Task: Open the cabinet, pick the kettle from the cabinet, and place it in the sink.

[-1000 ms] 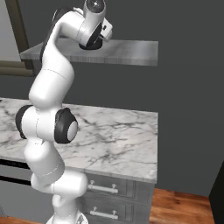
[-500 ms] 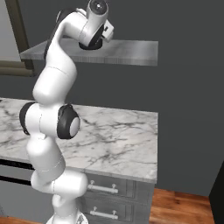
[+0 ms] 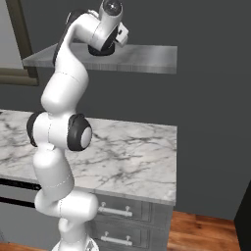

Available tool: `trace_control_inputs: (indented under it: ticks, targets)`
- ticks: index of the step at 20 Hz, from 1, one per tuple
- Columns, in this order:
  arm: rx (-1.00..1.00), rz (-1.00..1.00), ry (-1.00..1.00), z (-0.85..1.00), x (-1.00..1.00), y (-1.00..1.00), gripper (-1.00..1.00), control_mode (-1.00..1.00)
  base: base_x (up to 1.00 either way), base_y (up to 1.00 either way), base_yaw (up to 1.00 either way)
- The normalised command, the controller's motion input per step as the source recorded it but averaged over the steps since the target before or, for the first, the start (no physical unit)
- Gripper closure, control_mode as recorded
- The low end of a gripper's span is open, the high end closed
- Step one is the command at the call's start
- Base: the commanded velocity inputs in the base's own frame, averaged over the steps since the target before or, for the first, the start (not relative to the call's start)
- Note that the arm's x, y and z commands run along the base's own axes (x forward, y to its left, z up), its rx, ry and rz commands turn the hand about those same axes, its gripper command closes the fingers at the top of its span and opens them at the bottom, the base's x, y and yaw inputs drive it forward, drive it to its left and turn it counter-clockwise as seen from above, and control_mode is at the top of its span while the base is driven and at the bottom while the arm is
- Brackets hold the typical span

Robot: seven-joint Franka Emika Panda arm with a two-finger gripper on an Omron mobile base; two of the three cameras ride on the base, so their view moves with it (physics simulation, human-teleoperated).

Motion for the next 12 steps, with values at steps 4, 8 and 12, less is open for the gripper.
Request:
trace_control_inputs:
  ticks: [4, 8, 12]
  targets:
    - [0.0, 0.0, 0.05, 0.0, 0.16, 0.0, -1.0, -1.0, 0.0, 0.0, 0.0]
    - [0.0, 0.0, 0.04, 0.0, 0.19, 0.0, -1.0, -1.0, 0.0, 0.0, 0.0]
    - [0.02, 0.0, 0.03, 0.0, 0.16, 0.0, -1.0, -1.0, 0.0, 0.0, 0.0]
